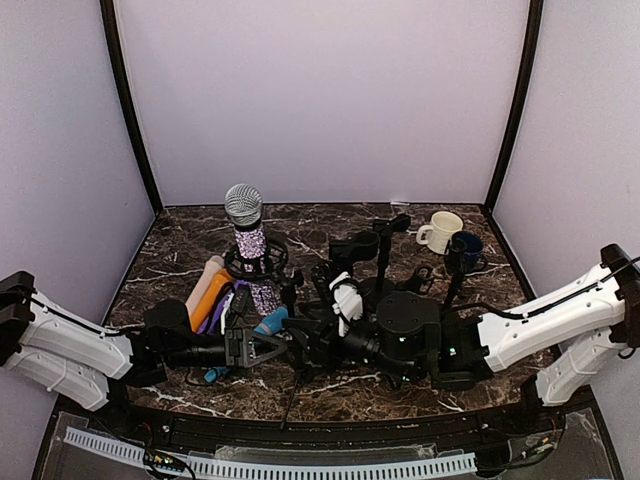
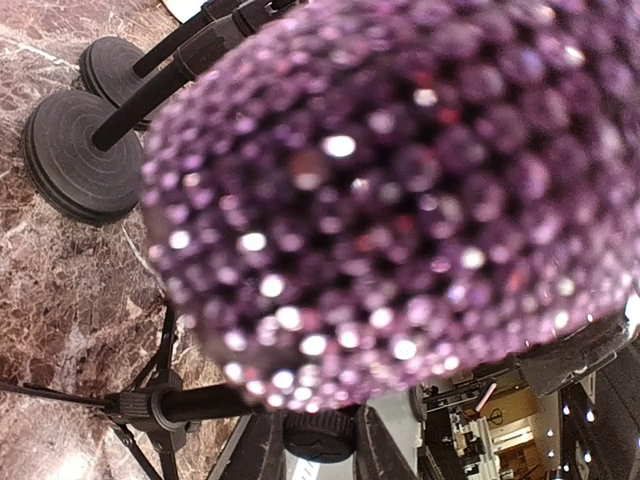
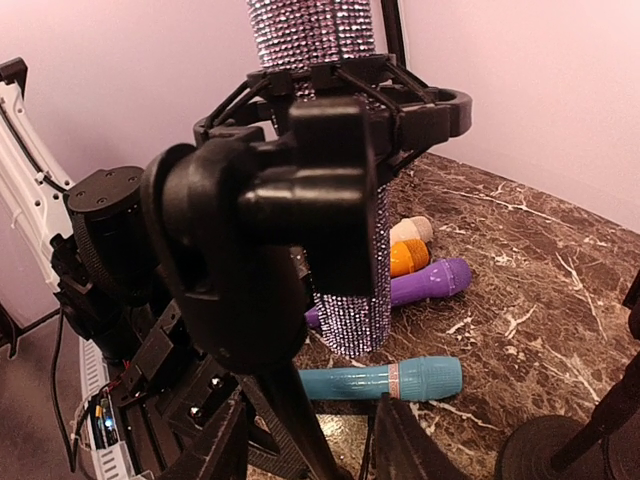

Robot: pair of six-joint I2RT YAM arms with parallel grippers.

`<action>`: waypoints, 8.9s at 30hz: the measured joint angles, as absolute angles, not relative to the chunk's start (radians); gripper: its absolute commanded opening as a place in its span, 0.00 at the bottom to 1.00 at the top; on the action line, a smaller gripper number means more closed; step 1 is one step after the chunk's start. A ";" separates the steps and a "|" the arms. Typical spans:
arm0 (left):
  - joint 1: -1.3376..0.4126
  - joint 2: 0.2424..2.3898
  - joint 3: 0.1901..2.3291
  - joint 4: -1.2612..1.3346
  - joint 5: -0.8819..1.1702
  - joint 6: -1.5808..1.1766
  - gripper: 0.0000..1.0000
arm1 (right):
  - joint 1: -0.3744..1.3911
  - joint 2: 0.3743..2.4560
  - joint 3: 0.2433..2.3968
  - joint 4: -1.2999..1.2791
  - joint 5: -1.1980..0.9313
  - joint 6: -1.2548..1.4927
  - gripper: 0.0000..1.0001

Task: Remove the microphone from the stand
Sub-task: Unscrew the knob on the microphone stand.

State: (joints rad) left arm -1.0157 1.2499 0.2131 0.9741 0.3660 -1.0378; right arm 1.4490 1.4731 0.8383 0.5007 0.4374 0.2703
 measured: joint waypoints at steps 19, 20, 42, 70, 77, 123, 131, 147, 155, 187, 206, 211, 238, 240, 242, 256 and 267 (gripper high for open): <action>-0.999 1.308 0.207 1.058 0.397 -1.139 0.38 | 1.451 1.494 0.853 0.503 0.454 0.234 0.09; -0.999 1.292 0.215 1.030 0.395 -1.125 0.42 | 1.451 1.494 0.853 0.503 0.457 0.230 0.12; -1.071 0.678 0.306 0.175 0.161 -0.448 0.59 | 1.447 1.389 0.801 0.514 0.474 0.250 0.59; -1.306 1.057 0.540 0.126 -0.200 0.275 0.55 | 1.422 1.298 0.702 0.524 0.524 0.290 0.63; -1.299 1.071 0.544 0.125 -0.202 0.288 0.47 | 1.419 1.298 0.694 0.524 0.524 0.294 0.63; -1.208 1.113 0.557 0.135 -0.101 0.236 0.15 | 1.414 1.266 0.670 0.530 0.525 0.329 0.63; -1.182 1.117 0.533 0.179 0.005 0.126 0.13 | 1.414 1.266 0.669 0.530 0.522 0.332 0.62; -1.153 1.116 0.415 0.406 0.100 -0.213 0.13 | 1.414 1.291 0.669 0.524 0.473 0.334 0.58; -1.129 1.110 0.339 0.546 0.155 -0.415 0.13 | 1.414 1.304 0.672 0.522 0.445 0.335 0.58; -1.007 1.262 0.290 0.841 0.439 -0.888 0.12 | 1.414 1.343 0.707 0.525 0.377 0.318 0.64; -0.958 1.370 0.253 1.053 0.556 -1.198 0.44 | 1.414 1.348 0.707 0.546 0.377 0.315 0.63; -0.968 1.281 0.261 0.808 0.540 -1.139 0.65 | 1.414 1.314 0.692 0.545 0.387 0.316 0.64; -1.176 0.859 0.556 0.076 0.043 -0.014 0.58 | 1.362 1.328 1.244 -0.034 0.389 0.440 0.75; -1.202 0.886 0.556 0.083 0.000 0.034 0.58 | 1.358 1.356 1.274 -0.086 0.380 0.454 0.75; -1.218 0.913 0.556 0.097 -0.040 0.076 0.58 | 1.358 1.382 1.290 -0.126 0.372 0.467 0.75; -1.294 1.124 0.572 0.148 -0.201 0.291 0.55 | 1.354 1.404 1.290 -0.210 0.352 0.508 0.75; -1.320 1.189 0.607 0.147 -0.289 0.361 0.43 | 1.354 1.406 1.290 -0.210 0.336 0.507 0.75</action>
